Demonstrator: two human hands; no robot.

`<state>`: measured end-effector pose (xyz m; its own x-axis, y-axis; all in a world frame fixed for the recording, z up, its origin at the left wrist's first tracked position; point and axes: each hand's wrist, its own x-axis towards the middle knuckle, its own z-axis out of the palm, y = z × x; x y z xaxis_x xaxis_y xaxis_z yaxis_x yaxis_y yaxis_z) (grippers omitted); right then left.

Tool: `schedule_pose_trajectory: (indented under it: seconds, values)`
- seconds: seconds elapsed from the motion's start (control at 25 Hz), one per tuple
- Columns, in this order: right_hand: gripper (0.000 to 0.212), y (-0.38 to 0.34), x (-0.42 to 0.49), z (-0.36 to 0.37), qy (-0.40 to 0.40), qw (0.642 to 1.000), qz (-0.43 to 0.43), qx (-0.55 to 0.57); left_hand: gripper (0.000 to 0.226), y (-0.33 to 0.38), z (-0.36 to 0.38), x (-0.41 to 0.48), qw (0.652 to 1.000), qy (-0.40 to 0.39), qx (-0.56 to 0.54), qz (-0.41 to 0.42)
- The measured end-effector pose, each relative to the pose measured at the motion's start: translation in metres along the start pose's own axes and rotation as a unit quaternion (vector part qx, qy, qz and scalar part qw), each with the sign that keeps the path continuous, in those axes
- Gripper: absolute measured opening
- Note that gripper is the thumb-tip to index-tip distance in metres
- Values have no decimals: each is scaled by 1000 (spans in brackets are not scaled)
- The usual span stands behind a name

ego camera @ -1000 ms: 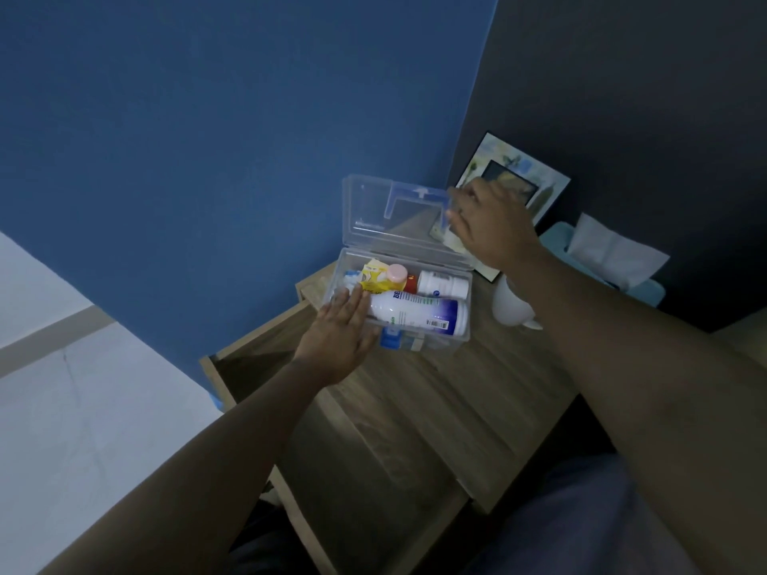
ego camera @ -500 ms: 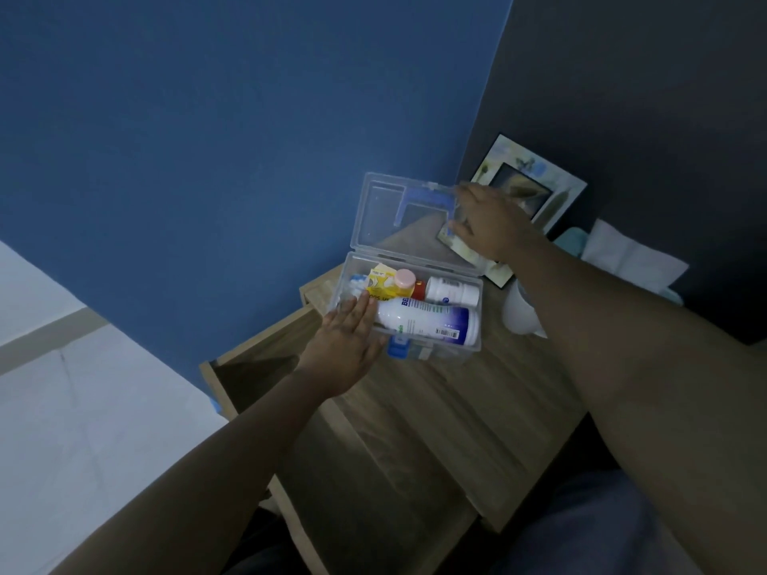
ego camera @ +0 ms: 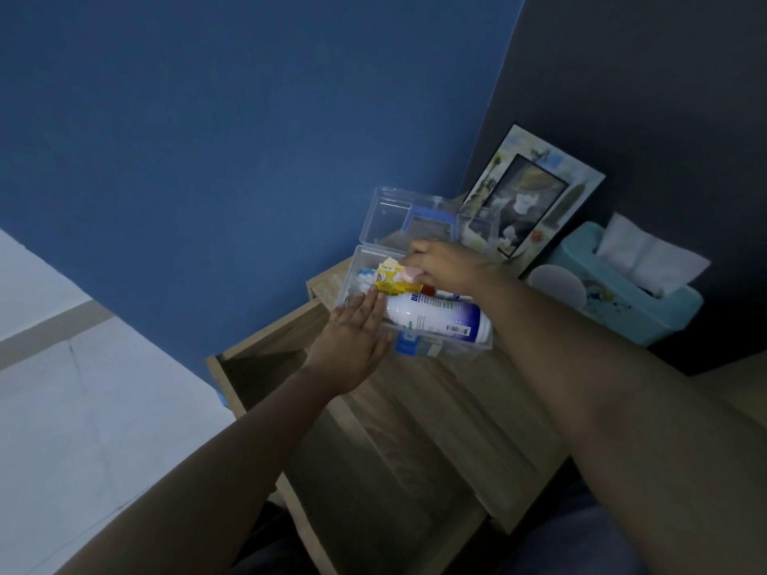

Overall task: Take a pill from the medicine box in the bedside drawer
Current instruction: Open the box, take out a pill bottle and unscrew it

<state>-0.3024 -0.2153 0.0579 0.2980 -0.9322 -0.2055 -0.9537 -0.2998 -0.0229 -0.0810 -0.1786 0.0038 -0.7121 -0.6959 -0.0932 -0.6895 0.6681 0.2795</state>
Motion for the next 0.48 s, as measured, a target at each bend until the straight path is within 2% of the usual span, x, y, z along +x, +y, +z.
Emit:
schedule_pose_trajectory:
  seconds: [0.24,0.4,0.48]
  values:
    - [34,2,3,5,20,999,-14,-42,63,0,1,0,1000,4,2,-1]
    - [28,3,0,4,8,1000,-6,-15,63,1,0,0,1000,1,-2,0]
    - [31,3,-2,5,23,999,26,36,63,1,0,-1,1000,2,-7,-2]
